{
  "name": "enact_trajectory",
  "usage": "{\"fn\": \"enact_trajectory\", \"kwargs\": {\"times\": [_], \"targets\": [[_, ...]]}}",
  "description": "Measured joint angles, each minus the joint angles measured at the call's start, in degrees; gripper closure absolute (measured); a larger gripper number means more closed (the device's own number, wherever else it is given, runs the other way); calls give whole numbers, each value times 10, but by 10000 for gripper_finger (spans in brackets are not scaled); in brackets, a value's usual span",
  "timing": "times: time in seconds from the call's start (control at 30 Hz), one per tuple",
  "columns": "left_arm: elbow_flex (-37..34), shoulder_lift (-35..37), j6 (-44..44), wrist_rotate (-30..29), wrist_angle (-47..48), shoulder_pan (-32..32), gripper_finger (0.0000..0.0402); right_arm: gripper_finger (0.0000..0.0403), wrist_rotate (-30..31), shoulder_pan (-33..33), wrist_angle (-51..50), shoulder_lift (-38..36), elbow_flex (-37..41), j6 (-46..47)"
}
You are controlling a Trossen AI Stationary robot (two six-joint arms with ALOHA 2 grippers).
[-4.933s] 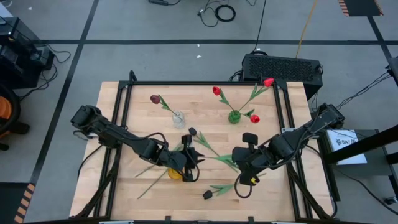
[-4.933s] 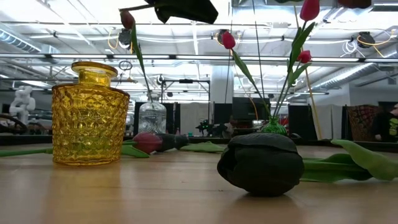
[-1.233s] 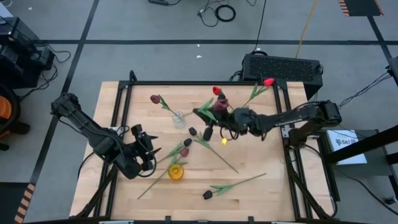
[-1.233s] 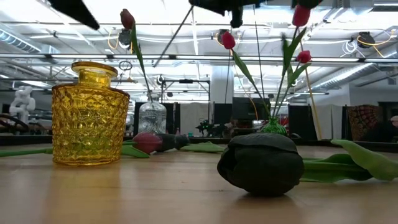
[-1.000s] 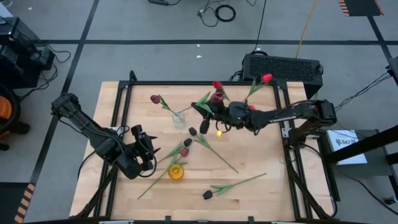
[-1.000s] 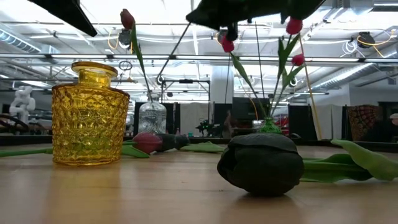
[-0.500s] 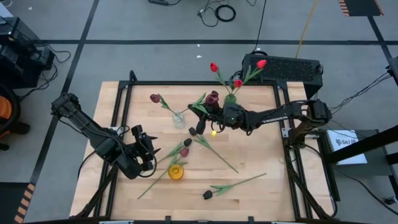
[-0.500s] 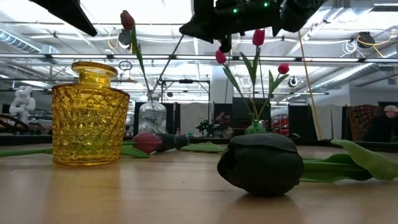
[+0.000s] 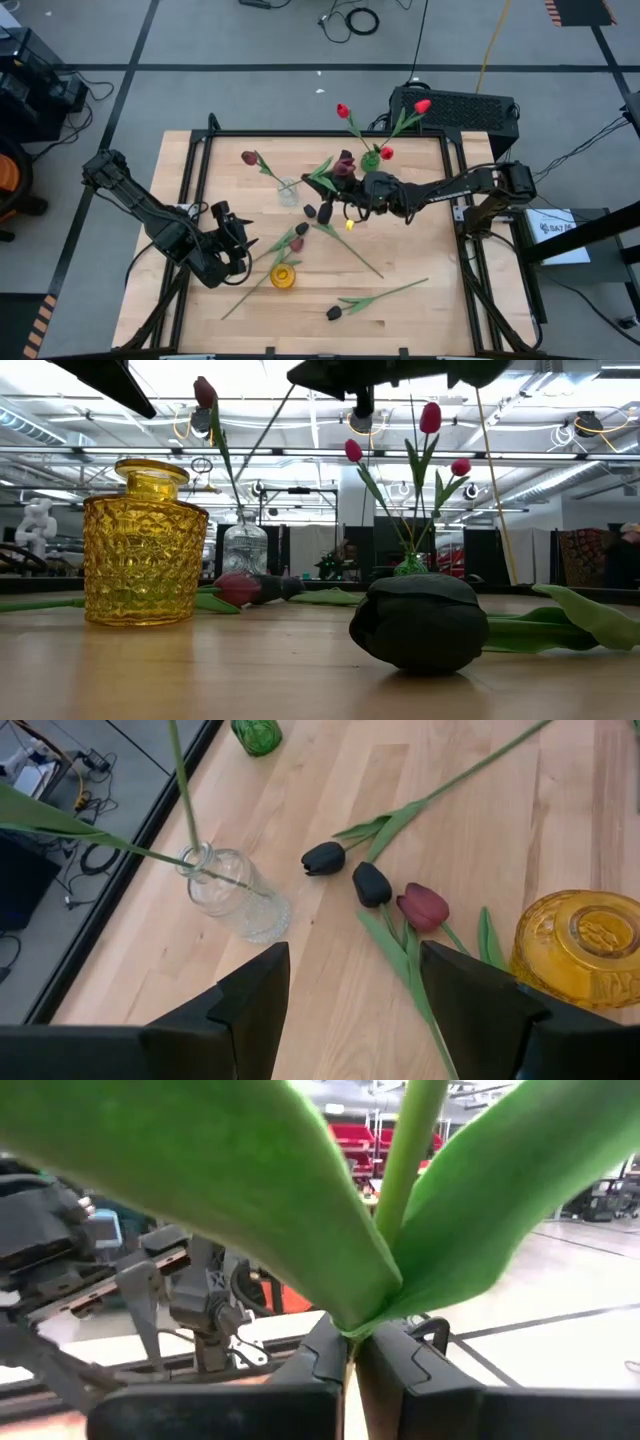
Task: Sort flowers into vase by color
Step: Put the right dark red tulip into the transparent vase
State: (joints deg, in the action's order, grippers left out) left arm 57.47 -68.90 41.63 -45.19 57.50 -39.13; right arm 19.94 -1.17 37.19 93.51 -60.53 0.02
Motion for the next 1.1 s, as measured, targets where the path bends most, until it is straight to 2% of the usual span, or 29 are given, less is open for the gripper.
{"fn": "enact_trajectory", "kwargs": {"times": [0.33, 0.43, 0.57, 0.77, 0.97, 1.1], "targets": [[0, 0, 0, 0, 0, 0, 171, 397, 5, -3, -251, -1, -129, -63], [0, 0, 0, 0, 0, 0, 171, 397, -33, 3, -289, -1, -157, -101], [0, 0, 0, 0, 0, 0, 171, 397, -80, 18, -292, -1, -166, -135], [0, 0, 0, 0, 0, 0, 171, 397, -138, 63, -298, 10, -166, -141], [0, 0, -1, 0, 0, 0, 171, 397, -172, 80, -284, 32, -166, -138], [0, 0, -3, 0, 0, 0, 171, 397, -173, 80, -284, 37, -166, -135]]}}
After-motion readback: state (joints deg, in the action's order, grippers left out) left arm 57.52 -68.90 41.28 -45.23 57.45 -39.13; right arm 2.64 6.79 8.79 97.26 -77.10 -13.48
